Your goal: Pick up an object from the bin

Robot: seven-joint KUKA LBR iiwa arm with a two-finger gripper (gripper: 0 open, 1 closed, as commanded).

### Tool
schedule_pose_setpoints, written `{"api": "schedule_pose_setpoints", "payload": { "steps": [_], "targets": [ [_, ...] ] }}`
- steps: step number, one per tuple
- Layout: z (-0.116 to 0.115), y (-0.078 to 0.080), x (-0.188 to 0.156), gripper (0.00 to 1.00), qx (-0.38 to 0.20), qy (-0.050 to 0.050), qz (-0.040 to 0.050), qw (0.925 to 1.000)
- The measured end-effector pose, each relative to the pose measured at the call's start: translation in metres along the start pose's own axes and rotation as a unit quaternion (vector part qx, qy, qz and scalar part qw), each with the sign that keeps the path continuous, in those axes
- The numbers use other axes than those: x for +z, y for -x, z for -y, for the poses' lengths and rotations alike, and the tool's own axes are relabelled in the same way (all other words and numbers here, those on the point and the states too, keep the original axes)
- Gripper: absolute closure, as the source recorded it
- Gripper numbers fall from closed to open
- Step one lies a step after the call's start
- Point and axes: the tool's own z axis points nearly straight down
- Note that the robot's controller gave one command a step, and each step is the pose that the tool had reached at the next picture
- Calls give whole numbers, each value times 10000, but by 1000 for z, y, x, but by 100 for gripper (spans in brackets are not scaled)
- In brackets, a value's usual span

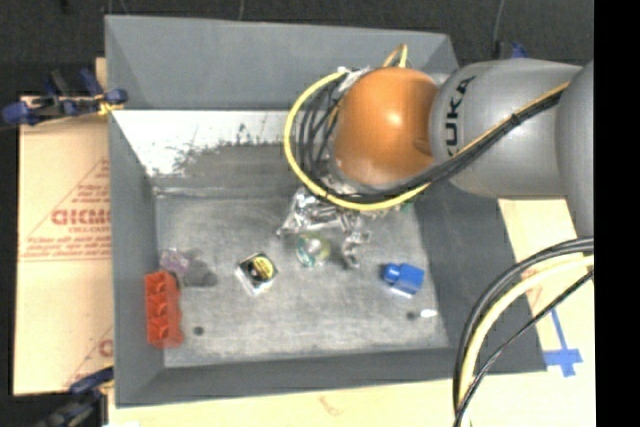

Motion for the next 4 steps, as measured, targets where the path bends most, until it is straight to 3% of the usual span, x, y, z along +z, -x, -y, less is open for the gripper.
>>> {"api": "schedule_pose_setpoints", "payload": {
  "steps": [1, 2, 4],
  "targets": [
    [3, 1, -3, 0, 31, 23, 2, 10000],
    [3, 2, -3, 100, 41, 27, 9, 10000],
    [9, 3, -99, 100, 118, 21, -10, 9999]
  ]
}}
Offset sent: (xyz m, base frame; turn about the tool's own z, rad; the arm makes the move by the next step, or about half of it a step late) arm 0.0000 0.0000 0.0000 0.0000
